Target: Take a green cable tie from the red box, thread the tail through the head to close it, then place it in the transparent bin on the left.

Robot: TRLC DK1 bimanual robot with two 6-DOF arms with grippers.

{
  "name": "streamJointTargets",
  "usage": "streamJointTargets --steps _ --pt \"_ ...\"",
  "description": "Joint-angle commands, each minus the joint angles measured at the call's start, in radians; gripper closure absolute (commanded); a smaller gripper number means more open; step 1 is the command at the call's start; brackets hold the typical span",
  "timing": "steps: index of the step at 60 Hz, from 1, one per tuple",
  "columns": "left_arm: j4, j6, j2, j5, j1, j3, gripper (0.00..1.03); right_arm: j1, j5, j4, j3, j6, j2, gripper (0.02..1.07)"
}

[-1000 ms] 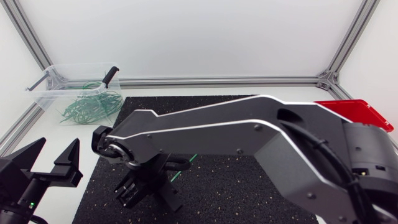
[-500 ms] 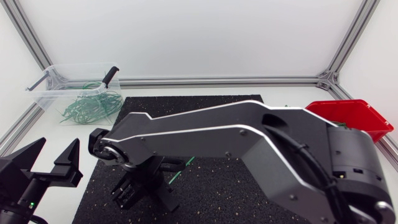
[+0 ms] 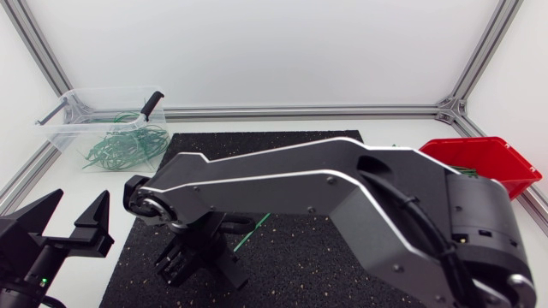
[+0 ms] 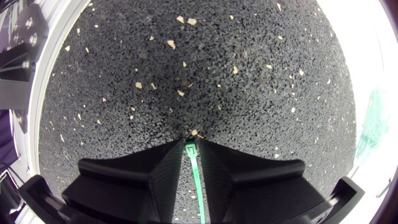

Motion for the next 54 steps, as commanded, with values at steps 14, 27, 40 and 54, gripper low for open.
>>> streamJointTargets --steps 14,27,40,54 --pt "-0.015 -0.025 -0.008 0.005 0.005 -0.039 0.04 -0.016 0.001 -0.019 0.022 -0.030 0.029 0.80" --pt "-0.015 -0.025 -0.008 0.005 0.005 -0.041 0.04 -0.019 0.003 -0.042 0.025 -0.036 0.048 1.01" --pt "-0.016 -0.025 -0.008 0.005 0.005 -0.039 0.04 -0.036 0.001 -0.058 0.026 -0.032 0.005 1.01" --pt "-0.016 -0.025 -0.008 0.005 0.000 -0.039 0.04 -0.112 0.003 -0.113 0.068 -0.030 -0.104 1.01"
